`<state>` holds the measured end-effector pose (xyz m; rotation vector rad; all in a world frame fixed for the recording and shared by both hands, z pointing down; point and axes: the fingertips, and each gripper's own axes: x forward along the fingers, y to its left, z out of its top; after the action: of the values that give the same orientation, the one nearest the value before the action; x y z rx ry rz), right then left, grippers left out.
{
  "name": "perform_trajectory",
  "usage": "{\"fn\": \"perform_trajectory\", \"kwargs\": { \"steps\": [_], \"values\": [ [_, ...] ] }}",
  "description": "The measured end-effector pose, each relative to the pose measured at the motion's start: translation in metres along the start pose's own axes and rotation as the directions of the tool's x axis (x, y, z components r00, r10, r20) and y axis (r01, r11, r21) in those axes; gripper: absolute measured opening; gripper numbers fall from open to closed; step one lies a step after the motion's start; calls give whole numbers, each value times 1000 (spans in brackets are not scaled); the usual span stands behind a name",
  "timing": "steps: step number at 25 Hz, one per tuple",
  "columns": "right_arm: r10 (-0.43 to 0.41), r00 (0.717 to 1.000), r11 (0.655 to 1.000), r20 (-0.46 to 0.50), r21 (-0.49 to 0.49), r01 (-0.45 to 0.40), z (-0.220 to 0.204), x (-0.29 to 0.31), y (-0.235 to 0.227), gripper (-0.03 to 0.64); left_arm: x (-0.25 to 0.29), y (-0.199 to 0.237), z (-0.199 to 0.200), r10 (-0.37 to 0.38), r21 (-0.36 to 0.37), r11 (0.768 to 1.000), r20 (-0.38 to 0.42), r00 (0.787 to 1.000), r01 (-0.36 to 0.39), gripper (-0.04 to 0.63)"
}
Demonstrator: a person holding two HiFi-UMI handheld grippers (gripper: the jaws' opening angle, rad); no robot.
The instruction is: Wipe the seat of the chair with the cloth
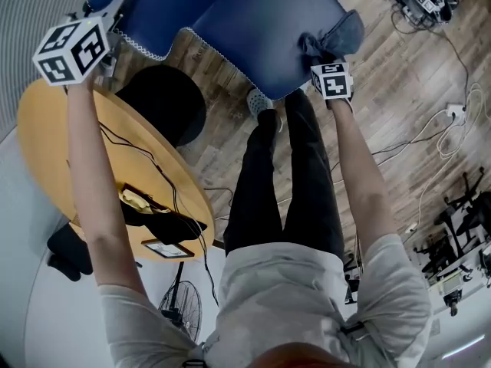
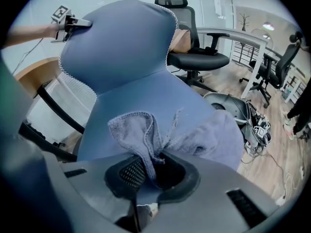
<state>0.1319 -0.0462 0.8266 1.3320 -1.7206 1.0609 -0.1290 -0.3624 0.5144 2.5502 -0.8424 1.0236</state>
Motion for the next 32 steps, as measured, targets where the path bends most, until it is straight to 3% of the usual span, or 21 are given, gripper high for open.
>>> {"fn": "perform_trajectory", "kwargs": {
  "steps": [10,18,24,29,32],
  "values": [
    [111,994,994,-19,14,-111,-23,1,76,51,1,0,-1,0,-6,1000,-3,1000,0,143],
    [226,972,974,-63,-21,-227,-39,5,145,51,2,-1,2,-2,0,1000,2,1000,2,143],
    [260,962,961,-89,-72,-266,-50,6,190,51,1,1,1,-9,8,1000,8,1000,8,141],
    [329,927,915,-180,-182,-360,-79,-1,239,51,2,-3,2,-17,4,1000,16,1000,17,140],
    [366,910,896,-194,-191,-401,-88,-15,265,51,2,-3,4,-20,-7,1000,18,1000,20,147]
  ]
}}
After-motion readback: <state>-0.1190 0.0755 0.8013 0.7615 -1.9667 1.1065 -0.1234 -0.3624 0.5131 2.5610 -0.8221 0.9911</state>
